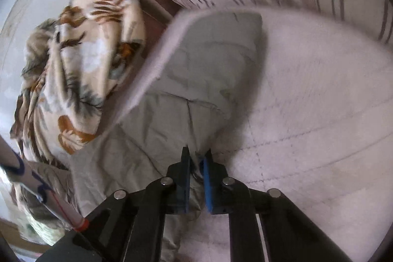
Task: Fold large clothes
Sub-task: 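Fold the held sleeve across the jacket front, then open the right tool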
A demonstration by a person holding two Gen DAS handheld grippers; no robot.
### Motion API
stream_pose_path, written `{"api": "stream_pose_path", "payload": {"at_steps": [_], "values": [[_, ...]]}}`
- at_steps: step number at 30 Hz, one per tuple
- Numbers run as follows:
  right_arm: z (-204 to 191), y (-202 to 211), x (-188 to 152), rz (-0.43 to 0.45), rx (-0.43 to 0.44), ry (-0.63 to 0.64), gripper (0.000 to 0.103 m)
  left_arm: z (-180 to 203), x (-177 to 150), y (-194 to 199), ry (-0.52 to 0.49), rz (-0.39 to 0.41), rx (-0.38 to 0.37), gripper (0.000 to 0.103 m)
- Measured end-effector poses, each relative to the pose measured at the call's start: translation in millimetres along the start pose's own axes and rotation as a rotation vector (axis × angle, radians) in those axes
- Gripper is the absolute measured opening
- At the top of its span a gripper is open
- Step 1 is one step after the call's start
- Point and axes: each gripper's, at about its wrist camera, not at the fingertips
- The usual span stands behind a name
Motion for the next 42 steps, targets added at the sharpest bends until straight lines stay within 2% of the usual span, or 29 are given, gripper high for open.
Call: {"api": "stream_pose_path", "payload": {"at_steps": [7,11,14,19,23,27,33,37,39,41,42], "values": [[-62,62,-34,0.048,0.051,0.135,0.009,-9,-5,25,0.031,0.055,-0.001,0.075],[-110,80,-75,0.024,0.095,0.254,0.008,-18,-6,42,0.055,0.101,0.022,0.075],[-148,79,-113,-0.014,0.112,0.356,0.008,-35,-5,54,0.102,0.129,0.039,0.075],[-203,55,-185,-0.112,0.115,0.549,0.008,-67,-4,70,0.199,0.161,0.069,0.075],[-232,16,-239,-0.190,0.070,0.670,0.008,-91,-1,77,0.277,0.175,0.108,0.075],[-234,-27,-266,-0.252,0.044,0.682,0.008,-103,0,76,0.317,0.163,0.091,0.075],[-220,-96,-294,-0.383,-0.019,0.663,0.009,-98,3,73,0.296,0.157,0.117,0.075],[-203,-111,-304,-0.387,-0.034,0.613,0.010,-96,2,72,0.283,0.154,0.123,0.075],[-201,-100,-308,-0.392,-0.029,0.625,0.018,-95,2,71,0.278,0.154,0.122,0.075],[-195,-73,-317,-0.350,-0.005,0.676,0.048,-91,1,70,0.268,0.154,0.126,0.075],[-192,-61,-319,-0.334,0.012,0.693,0.052,-88,1,69,0.259,0.154,0.130,0.075]]}}
Point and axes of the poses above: each gripper's, at about its wrist camera, not at the fingertips, and y roughly against the way its jaws point, z to its right, x to its top, and after that the axes turned 15 degrees about -z, right-handed
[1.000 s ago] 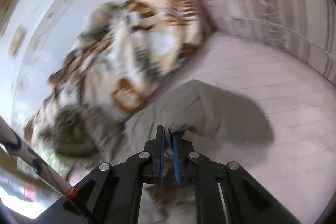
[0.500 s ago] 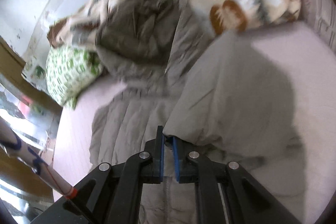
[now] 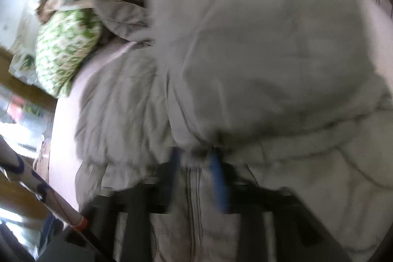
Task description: Fold large clothes
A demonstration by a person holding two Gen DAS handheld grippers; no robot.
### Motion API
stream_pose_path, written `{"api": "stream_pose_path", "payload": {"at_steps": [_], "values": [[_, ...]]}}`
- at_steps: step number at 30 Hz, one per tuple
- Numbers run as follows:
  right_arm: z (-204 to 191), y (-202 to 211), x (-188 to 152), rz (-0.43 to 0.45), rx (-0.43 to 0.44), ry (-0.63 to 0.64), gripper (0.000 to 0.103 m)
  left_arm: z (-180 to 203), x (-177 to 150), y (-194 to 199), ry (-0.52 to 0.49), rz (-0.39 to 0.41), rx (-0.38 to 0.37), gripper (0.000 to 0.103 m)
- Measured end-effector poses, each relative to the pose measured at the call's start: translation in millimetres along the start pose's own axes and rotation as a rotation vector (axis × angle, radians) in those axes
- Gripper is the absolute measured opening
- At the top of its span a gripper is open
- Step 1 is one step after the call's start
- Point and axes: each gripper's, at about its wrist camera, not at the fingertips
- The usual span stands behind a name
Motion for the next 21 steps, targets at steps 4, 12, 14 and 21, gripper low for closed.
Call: {"api": "stream_pose_path", "payload": {"at_steps": [4,12,14,21], "values": [[15,42,-42,0.098,0.028,0.062,0.054,19,-12,0,-0.058,0.002,0.011,0.075],[104,73,-75,0.263,0.011,-0.080,0.054,107,-32,13,-0.303,0.036,0.074,0.075],[122,75,-68,0.259,0.040,-0.140,0.054,135,-27,17,-0.355,0.037,0.067,0.075],[181,110,-62,0.337,0.138,-0.291,0.055,248,-6,3,-0.522,0.076,0.046,0.075]]}}
Point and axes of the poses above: each gripper's, at about its wrist camera, not at the fingertips, and y roughly against the way its jaws point, z to its right, x to its top, and after that the axes turned 15 degrees about -z, right-handed
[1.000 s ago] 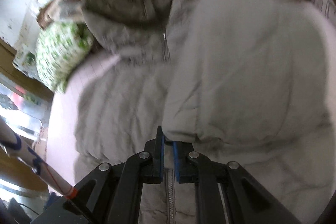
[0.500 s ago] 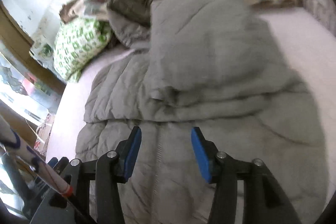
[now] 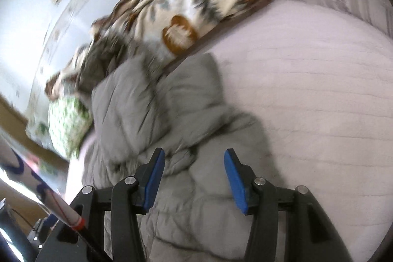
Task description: Fold large clothes
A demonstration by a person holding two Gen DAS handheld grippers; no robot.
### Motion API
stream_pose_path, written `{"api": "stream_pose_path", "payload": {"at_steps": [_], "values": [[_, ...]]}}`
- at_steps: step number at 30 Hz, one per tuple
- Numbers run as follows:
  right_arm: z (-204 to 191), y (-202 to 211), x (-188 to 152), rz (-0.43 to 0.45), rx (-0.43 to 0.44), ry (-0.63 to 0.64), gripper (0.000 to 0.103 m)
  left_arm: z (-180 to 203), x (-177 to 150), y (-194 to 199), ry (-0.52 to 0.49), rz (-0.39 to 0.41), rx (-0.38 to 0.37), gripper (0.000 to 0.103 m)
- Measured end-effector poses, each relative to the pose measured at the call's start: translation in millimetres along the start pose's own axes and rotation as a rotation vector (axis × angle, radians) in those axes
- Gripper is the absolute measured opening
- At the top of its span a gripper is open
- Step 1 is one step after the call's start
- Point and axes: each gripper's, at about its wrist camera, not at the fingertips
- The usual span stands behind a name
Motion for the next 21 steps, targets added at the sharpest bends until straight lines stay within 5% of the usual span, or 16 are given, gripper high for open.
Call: {"api": "stream_pose_path", "payload": {"at_steps": [8,11,15,16,17,19,21], "values": [[37,21,18,0.039,0.072,-0.138,0.055,80,85,-29,-0.057,-0.040,-0.116,0.075],[41,24,23,0.048,0.088,-0.157,0.055,99,104,-48,-0.052,-0.078,-0.064,0.075],[44,22,26,0.043,0.104,-0.158,0.055,116,116,-76,-0.064,-0.124,0.094,0.075],[43,22,27,0.039,0.106,-0.153,0.055,116,117,-80,-0.066,-0.134,0.123,0.067],[41,20,27,0.032,0.102,-0.146,0.055,111,116,-79,-0.055,-0.134,0.108,0.034],[39,19,26,0.029,0.090,-0.136,0.055,91,116,-76,0.008,-0.178,0.034,0.003],[36,17,25,0.028,0.078,-0.124,0.055,63,114,-63,0.075,-0.158,0.000,0.003]]}}
Point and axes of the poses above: each gripper's, at about its wrist camera, not at the fingertips, and y roughly against the way its jaws point, z to its right, x to its top, and after that the axes turned 15 degrees about -z, right-handed
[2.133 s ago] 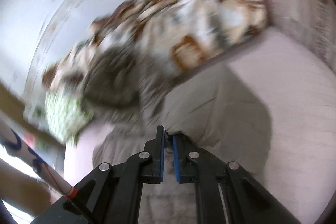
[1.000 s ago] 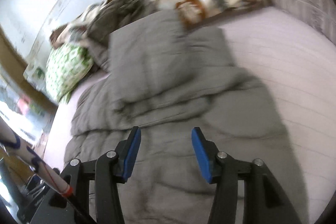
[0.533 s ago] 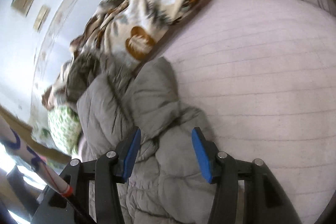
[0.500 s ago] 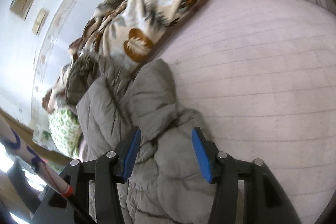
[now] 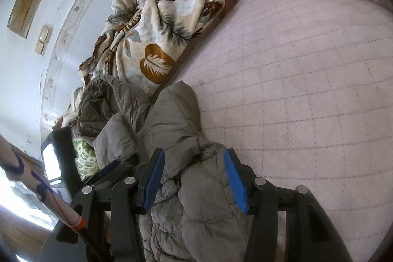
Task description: Fold large clothes
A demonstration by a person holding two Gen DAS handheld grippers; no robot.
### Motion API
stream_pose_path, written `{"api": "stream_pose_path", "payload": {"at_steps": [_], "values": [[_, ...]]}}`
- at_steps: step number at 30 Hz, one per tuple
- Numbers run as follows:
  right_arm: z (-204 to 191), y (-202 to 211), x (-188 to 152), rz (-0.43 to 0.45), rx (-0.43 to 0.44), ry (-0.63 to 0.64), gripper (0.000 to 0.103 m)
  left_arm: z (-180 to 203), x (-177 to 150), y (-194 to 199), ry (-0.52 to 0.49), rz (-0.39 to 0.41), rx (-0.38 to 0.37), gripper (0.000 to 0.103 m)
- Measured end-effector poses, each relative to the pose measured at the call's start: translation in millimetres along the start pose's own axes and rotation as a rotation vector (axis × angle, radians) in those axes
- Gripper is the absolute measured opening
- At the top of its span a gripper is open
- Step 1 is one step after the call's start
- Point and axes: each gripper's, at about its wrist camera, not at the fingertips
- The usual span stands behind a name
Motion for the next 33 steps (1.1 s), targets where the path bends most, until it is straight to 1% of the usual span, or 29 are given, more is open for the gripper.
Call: {"api": "stream_pose_path", "payload": {"at_steps": [2,5,7,9,10,11,12,13,14,15,16,17,18,20,21,22,24,27,31,32,33], "values": [[-2,-1,-1,0.001,-0.010,0.007,0.055,-22,-2,13,0.037,0.028,0.004,0.002],[-4,-4,-3,0.001,-0.028,0.010,0.055,-64,-6,22,0.091,0.053,0.058,0.002],[-7,-7,-4,-0.006,-0.042,0.016,0.055,-95,-8,17,0.131,0.048,0.116,0.002],[-9,-10,-6,-0.008,-0.052,0.020,0.055,-124,-11,6,0.177,0.019,0.176,0.002],[-10,-11,-7,-0.011,-0.055,0.021,0.055,-136,-12,0,0.200,0.000,0.177,0.002],[-11,-13,-7,-0.014,-0.057,0.023,0.055,-148,-14,-4,0.223,-0.019,0.162,0.002],[-12,-14,-8,-0.015,-0.059,0.026,0.055,-160,-17,-5,0.248,-0.029,0.131,0.004],[-14,-14,-8,-0.015,-0.061,0.029,0.055,-167,-22,-2,0.259,-0.020,0.095,0.016],[-15,-15,-8,-0.015,-0.063,0.031,0.055,-168,-24,2,0.252,-0.004,0.071,0.037],[-16,-15,-8,-0.015,-0.065,0.034,0.055,-165,-29,9,0.227,0.024,0.047,0.049],[-17,-16,-8,-0.016,-0.064,0.036,0.055,-157,-34,17,0.186,0.062,0.025,0.066],[-18,-18,-8,-0.020,-0.061,0.038,0.055,-148,-39,23,0.153,0.093,0.014,0.071],[-19,-20,-9,-0.025,-0.061,0.040,0.055,-132,-45,30,0.096,0.134,0.010,0.072],[-20,-24,-9,-0.036,-0.063,0.042,0.055,-100,-52,35,-0.009,0.170,0.023,0.077],[-20,-25,-10,-0.043,-0.064,0.043,0.055,-75,-54,35,-0.092,0.190,0.049,0.078],[-20,-26,-10,-0.047,-0.064,0.043,0.055,-61,-54,31,-0.144,0.202,0.083,0.078],[-19,-27,-10,-0.054,-0.063,0.043,0.055,-30,-52,22,-0.220,0.229,0.175,0.078],[-17,-24,-9,-0.052,-0.066,0.043,0.055,-3,-37,1,-0.240,0.221,0.233,0.078],[-8,-18,-6,-0.047,-0.060,0.028,0.055,4,-17,-29,-0.205,0.183,0.326,0.078],[-5,-18,-5,-0.049,-0.059,0.021,0.056,2,-14,-35,-0.188,0.170,0.343,0.074],[-3,-17,-4,-0.050,-0.059,0.016,0.056,-4,-11,-37,-0.173,0.159,0.335,0.064]]}}
Point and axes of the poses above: each gripper's, at about its wrist camera, not at the fingertips, and y roughly against the way its jaws point, z to its right, x to its top, and after that the axes turned 15 degrees about -z, right-handed
